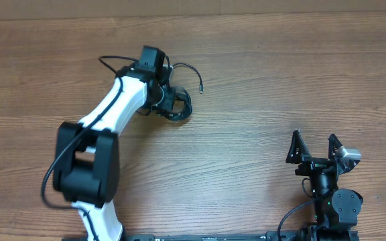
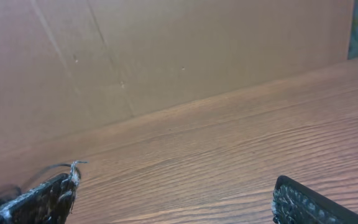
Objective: Untangle cables
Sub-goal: 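Reach the left gripper to the black cable bundle and grasp it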
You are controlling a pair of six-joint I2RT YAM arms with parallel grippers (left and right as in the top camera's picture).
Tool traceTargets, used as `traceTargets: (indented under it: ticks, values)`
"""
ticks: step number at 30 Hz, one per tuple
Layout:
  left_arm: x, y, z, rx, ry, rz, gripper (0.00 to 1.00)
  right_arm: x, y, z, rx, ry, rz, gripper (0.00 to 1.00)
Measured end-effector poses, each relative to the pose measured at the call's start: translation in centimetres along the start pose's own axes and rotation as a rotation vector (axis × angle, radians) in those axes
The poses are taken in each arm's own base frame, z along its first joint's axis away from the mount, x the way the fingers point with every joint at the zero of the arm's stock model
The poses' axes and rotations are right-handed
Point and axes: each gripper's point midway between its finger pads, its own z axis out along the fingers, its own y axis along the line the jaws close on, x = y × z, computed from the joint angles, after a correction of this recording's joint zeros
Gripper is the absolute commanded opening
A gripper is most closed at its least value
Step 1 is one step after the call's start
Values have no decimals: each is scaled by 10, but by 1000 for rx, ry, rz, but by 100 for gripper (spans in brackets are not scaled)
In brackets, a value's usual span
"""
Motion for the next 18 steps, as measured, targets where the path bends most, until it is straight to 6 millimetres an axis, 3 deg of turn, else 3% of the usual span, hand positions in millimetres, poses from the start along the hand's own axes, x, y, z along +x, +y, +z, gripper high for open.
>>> traceTargets:
  ticks: [7,10,16,18]
  values:
    - [-11,-12,-104,37,-158,-252,4,0,5,0,-30,4,53,100]
    - [-6,-12,-117,45,-158,-362,4,2,30,-3,-168,39,213,100]
    - [21,-9,-113,18,-48,-669,4,14,74,-17,-404,218,551,100]
    - [24,-9,-113,20,-36,-706,4,8,84,-22,-463,226,576,92]
